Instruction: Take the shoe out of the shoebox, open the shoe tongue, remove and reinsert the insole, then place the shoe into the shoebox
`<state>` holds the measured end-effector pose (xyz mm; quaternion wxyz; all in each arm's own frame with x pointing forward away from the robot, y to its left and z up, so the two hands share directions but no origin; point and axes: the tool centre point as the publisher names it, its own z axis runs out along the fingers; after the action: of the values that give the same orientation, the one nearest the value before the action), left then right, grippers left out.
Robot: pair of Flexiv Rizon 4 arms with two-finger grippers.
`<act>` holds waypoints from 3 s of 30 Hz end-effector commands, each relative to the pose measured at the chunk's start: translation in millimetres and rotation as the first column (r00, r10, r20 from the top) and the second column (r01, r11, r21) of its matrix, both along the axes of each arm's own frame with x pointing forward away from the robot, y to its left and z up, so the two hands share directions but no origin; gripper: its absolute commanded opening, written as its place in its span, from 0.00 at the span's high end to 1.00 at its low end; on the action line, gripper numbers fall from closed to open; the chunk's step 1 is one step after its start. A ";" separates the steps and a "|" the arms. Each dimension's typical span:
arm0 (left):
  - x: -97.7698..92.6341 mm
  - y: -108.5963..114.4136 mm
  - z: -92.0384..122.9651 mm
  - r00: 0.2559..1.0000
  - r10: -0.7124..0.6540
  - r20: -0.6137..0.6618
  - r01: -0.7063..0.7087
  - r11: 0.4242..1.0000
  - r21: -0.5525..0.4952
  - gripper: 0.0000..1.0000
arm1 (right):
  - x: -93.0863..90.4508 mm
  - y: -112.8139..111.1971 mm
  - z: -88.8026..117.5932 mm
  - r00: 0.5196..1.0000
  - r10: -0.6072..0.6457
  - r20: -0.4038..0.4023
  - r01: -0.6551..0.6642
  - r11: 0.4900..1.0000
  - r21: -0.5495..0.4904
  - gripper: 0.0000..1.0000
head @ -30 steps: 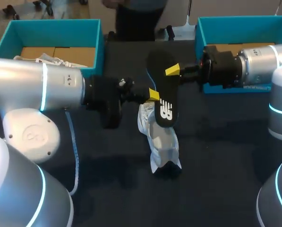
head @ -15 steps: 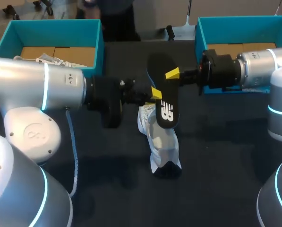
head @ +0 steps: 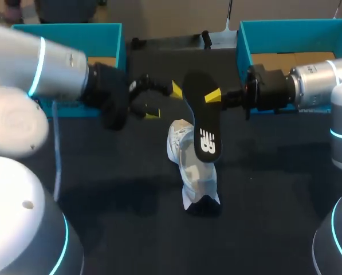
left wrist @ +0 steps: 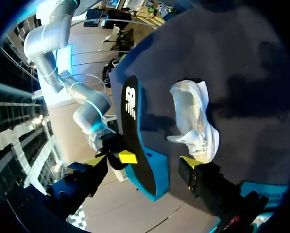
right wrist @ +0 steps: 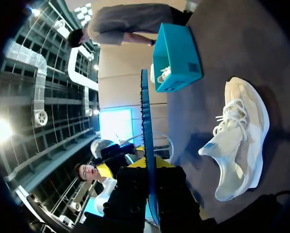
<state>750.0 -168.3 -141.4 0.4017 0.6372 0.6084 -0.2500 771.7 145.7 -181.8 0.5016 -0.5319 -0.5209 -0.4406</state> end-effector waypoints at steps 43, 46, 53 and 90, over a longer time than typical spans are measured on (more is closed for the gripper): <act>19.9 -28.5 30.0 0.937 0.283 -0.205 -0.064 0.716 0.695 0.00 | 12.3 15.6 -26.4 0.999 0.045 -0.015 -0.045 0.999 -0.018 1.00; 17.9 -32.0 28.9 0.940 0.281 -0.196 -0.059 0.695 0.717 0.00 | 12.7 15.6 -30.2 0.999 0.046 -0.022 -0.046 0.999 -0.022 1.00; 15.7 -33.8 27.1 0.946 0.271 -0.180 -0.052 0.672 0.739 0.00 | 15.1 14.7 -31.2 0.999 0.046 -0.018 -0.047 0.999 -0.018 1.00; 19.4 -40.4 17.1 0.951 0.247 -0.186 -0.029 0.668 0.743 0.00 | 9.9 19.6 -31.5 0.996 0.073 -0.046 -0.073 0.997 -0.019 1.00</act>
<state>769.2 -210.0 -123.7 0.0427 0.6552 0.7532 -0.0390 783.3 167.1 -215.6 0.5251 -0.5248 -0.5326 -0.4063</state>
